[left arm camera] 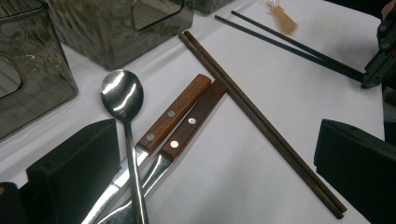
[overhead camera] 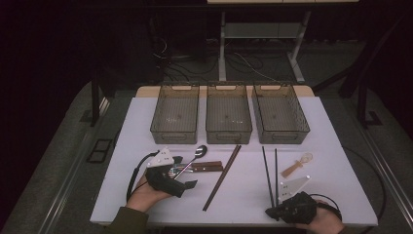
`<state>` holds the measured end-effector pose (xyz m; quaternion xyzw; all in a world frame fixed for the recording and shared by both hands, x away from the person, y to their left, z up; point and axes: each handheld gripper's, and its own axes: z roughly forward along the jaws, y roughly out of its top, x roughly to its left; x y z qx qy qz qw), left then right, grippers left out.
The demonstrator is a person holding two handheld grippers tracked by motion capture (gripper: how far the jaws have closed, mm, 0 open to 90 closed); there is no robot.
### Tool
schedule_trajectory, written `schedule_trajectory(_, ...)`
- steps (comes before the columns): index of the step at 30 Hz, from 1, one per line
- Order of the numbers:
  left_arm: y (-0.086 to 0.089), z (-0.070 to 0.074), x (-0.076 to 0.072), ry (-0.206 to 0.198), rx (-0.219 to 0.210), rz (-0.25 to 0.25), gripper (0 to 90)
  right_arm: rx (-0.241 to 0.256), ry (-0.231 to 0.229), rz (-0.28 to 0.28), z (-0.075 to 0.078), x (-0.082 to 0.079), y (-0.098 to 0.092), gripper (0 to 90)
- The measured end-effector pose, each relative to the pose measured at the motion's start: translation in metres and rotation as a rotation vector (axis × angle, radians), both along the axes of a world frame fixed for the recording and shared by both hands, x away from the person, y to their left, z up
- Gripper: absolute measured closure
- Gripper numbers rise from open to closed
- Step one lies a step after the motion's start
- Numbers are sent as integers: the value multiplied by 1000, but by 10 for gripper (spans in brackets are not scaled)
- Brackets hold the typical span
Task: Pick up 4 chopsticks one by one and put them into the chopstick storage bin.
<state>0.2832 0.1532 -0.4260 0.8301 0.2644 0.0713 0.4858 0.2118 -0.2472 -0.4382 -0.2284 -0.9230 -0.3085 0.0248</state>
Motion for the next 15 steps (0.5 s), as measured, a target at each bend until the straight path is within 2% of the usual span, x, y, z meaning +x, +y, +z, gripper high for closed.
schedule_trajectory(15, -1, 0, 0, 2, 1, -2, 0, -23, 13, -17, 2, 2, -15, 889)
